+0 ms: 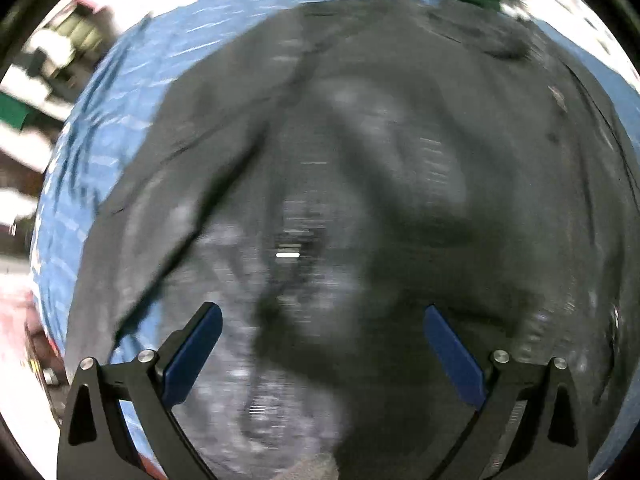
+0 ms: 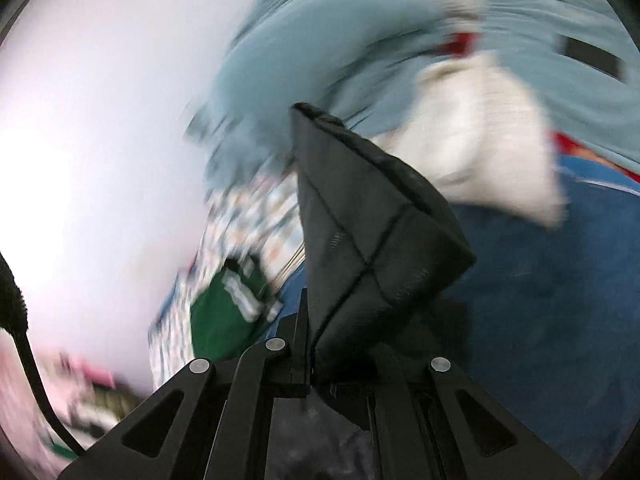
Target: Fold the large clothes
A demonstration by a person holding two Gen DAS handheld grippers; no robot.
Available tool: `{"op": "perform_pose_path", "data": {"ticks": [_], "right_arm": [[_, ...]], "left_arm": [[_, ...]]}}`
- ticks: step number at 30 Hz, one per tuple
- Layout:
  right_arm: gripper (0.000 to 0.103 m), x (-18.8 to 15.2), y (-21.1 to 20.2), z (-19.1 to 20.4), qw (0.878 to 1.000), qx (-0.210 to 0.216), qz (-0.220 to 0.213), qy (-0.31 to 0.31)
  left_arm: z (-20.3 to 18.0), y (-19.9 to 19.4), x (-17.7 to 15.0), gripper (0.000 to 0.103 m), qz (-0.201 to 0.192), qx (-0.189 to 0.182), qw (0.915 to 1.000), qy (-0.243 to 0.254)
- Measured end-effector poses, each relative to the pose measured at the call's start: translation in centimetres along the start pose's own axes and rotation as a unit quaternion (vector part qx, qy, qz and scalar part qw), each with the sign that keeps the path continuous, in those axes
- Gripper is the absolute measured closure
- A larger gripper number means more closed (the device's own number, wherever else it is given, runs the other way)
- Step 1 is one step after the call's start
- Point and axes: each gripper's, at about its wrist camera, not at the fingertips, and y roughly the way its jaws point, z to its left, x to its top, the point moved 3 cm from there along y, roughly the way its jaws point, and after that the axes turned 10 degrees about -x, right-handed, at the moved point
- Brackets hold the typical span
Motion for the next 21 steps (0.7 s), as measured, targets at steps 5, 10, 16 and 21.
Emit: {"op": "perform_pose_path", "data": {"ticks": [5, 10, 16, 21], "right_arm": [[0.098, -10.2, 8.9, 13.2, 0.984, 0.029, 0.093, -0.146], [0.098, -24.6, 17.0, 20.5, 0.938, 0.006, 0.172, -0.301], [0.087, -36.6, 22.2, 20.7, 0.857, -0.098, 0.267, -0.431], [0.014, -34.1, 19.1, 19.5, 0.869, -0.027, 0.341, -0.357]], "left_arm": [[7.4, -0.6, 0.4, 0.000, -0.009, 0.031, 0.9962, -0.081], [16.1, -2.0, -1.8, 0.000, -0.010, 0.058, 0.9849, -0.163], [23.1, -2.6, -5.1, 0.000, 0.003, 0.043, 0.9686, -0.245], [26.5, -2.9, -9.1, 0.000, 0.021, -0.004, 0.9417, -0.336]]}}
